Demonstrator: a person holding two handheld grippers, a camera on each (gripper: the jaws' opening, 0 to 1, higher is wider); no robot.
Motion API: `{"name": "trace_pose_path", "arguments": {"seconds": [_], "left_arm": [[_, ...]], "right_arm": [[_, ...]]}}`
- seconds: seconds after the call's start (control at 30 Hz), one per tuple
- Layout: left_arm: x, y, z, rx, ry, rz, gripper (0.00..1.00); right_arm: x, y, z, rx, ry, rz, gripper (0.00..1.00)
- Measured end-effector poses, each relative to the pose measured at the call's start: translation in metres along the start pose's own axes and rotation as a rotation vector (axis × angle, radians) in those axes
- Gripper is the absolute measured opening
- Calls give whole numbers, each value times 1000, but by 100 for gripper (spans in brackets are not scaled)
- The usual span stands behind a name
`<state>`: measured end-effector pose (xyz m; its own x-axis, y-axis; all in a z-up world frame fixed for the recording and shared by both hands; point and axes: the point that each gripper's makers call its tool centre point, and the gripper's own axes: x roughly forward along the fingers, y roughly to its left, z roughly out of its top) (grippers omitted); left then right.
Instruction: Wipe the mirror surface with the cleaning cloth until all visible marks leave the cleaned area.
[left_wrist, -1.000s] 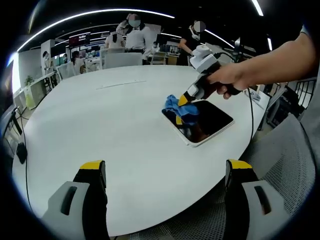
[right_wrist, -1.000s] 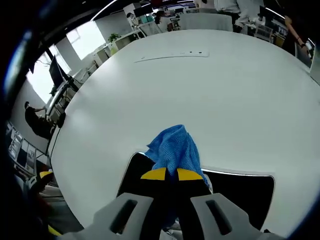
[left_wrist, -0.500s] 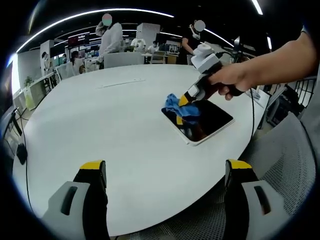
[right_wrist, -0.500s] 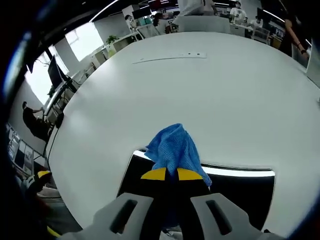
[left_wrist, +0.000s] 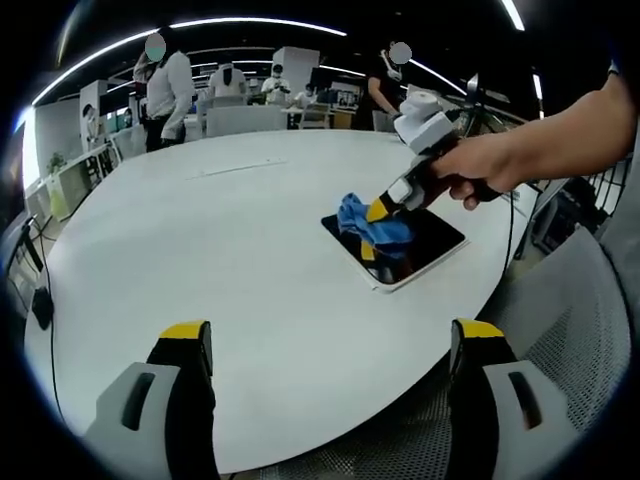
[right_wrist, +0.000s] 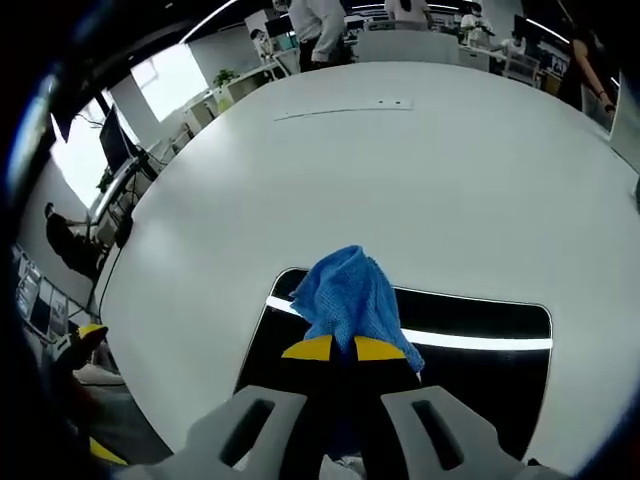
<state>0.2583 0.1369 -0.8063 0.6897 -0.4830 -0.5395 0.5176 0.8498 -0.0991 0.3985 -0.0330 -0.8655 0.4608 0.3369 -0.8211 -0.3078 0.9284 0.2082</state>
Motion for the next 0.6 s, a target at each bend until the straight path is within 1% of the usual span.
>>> {"name": "trace_pose_path", "arguments": {"seconds": [0.17,0.27,0.37,0.43,0.53,0.6], "left_arm": [[0,-1,0,-13,-3,-3,99],[-2,-1,4,-25,-22,-3,99],[-1,-4,2,-32,-7,-19,99],[0,-4,3,-29,-17,-24,99],[-1,-5,2,-23,-4,-21,99],[-2,-1,5,-20,-22,-2,99]], "right_arm": [[-3,3,-6,-5,-3,-1,0],[-5,4,-10,0,6,3,0],[-8,5,-16,8,7,3,0],[-9,6,-18,12,7,1,0],[-12,9,-24,10,8,0,0],[-15,11,-28,11,16,1,0]]}}
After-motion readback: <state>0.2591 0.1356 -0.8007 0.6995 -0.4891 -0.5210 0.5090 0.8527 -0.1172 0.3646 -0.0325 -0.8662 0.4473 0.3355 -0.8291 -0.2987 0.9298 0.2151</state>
